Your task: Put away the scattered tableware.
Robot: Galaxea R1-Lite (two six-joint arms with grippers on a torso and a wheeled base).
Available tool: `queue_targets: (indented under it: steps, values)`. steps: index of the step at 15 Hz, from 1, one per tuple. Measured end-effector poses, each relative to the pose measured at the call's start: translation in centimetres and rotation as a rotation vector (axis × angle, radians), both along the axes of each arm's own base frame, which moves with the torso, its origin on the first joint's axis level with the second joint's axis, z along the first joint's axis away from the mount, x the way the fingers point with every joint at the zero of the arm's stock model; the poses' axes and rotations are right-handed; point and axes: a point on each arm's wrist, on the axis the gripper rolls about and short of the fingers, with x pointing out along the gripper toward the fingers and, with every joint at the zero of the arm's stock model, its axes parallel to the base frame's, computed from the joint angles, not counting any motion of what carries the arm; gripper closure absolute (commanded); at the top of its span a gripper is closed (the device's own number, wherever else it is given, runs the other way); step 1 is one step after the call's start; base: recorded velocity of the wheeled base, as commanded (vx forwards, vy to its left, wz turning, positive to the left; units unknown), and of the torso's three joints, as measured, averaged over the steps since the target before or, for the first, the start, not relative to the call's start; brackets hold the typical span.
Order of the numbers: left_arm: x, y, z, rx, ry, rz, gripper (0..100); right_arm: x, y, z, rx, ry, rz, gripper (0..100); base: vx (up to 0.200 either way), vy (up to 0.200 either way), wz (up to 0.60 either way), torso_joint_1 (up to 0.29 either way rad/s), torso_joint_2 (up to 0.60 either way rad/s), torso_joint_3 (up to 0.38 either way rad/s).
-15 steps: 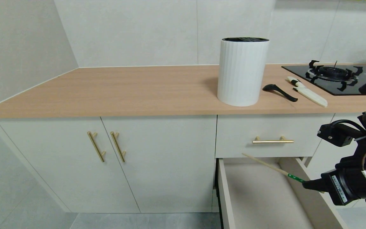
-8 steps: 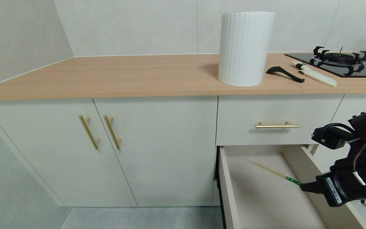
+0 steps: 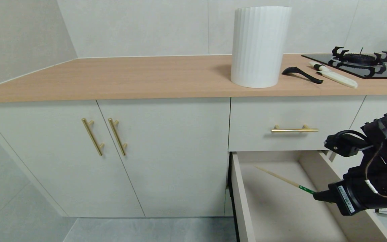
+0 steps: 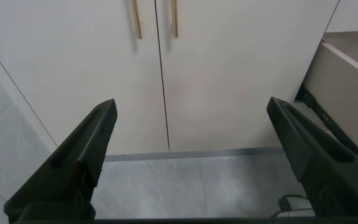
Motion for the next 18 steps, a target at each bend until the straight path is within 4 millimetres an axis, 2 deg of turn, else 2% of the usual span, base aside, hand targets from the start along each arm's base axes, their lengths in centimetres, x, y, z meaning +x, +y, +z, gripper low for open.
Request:
queue_targets:
  steps: [3,11,18]
  values:
    - [0.0,0.0,0.0,0.000,0.000,0.000,0,1.6,0.6,-1.6,-0.030,0.002,-0.029,100,0.000,0.000,0.00,0.000,0.00,0.000]
    - [0.0,0.0,0.0,0.000,0.000,0.000,0,8.3,3.6,-8.2,-0.004,-0.022,-0.278,100,0.000,0.000,0.00,0.000,0.00,0.000]
    - [0.0,0.0,0.0,0.000,0.000,0.000,0,10.7,6.2,-13.3,0.017,-0.055,-0.354,100,0.000,0.000,0.00,0.000,0.00,0.000]
